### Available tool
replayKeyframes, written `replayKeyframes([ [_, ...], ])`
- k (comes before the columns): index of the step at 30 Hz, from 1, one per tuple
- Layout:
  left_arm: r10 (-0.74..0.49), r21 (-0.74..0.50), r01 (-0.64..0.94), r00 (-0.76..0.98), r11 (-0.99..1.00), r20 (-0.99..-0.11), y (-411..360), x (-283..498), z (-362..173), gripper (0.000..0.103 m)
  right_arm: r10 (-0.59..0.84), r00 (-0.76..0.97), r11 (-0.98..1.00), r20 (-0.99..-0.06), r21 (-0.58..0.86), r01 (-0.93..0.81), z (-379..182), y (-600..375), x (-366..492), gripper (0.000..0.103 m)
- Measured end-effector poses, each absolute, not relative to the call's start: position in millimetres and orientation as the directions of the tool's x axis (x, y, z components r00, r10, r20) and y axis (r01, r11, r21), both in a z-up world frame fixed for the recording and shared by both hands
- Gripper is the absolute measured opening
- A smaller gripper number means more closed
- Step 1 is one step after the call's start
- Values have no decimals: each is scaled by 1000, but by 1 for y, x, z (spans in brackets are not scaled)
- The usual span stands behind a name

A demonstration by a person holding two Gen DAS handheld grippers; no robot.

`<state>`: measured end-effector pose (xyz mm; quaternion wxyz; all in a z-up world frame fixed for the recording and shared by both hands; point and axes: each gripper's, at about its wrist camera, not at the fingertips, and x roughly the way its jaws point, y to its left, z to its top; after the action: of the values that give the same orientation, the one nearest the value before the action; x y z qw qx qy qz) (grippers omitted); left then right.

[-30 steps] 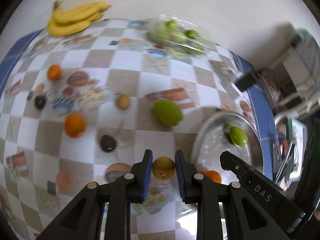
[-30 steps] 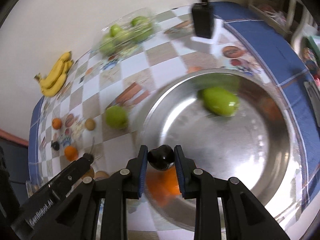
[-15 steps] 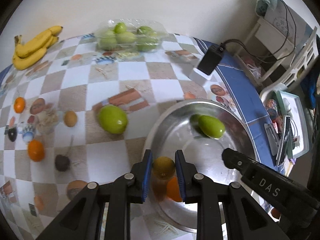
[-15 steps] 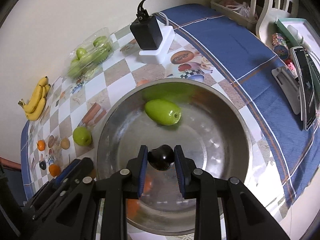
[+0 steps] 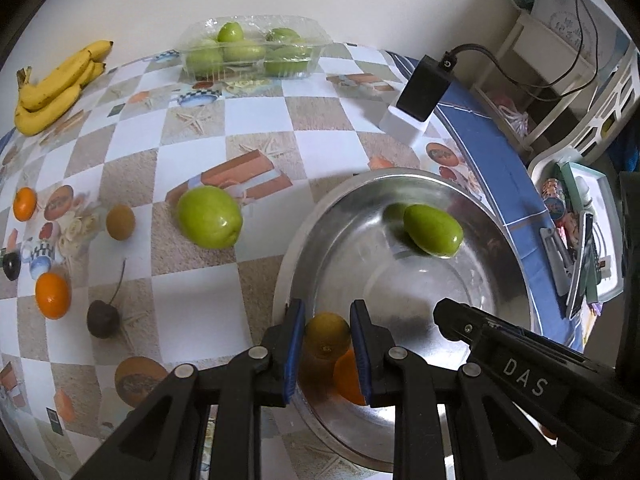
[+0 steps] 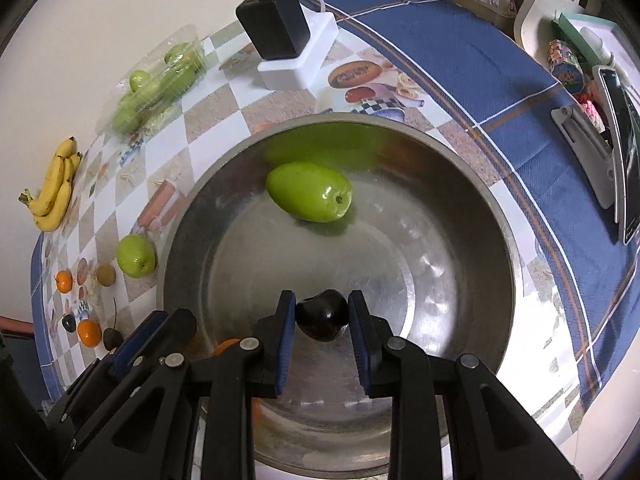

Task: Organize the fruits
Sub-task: 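Move both held fruits over the steel bowl and open both tools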

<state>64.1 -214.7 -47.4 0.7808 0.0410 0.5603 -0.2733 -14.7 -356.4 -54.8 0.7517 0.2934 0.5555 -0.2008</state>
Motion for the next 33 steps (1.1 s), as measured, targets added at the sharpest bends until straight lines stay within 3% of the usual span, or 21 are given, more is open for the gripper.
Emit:
replayKeyframes([
  [3, -378, -241, 469, 223, 850, -899, -214, 65, -47, 26, 27, 298, 744, -954, 219, 632, -56, -357, -15, 29],
  [6, -377, -243, 467, 217, 850, -900, -214, 66, -48, 26, 31, 299, 744, -954, 222, 630, -55, -356, -14, 45],
  [18, -385, -273, 394, 240, 878, -891, -195, 75, -35, 26, 2, 352, 757, -936, 231, 611, -37, -356, -14, 45],
  [33, -204, -188, 84, 265, 979, -942, -116, 104, -38, 26, 5, 352, 788, -936, 220, 575, -34, -346, -8, 45],
])
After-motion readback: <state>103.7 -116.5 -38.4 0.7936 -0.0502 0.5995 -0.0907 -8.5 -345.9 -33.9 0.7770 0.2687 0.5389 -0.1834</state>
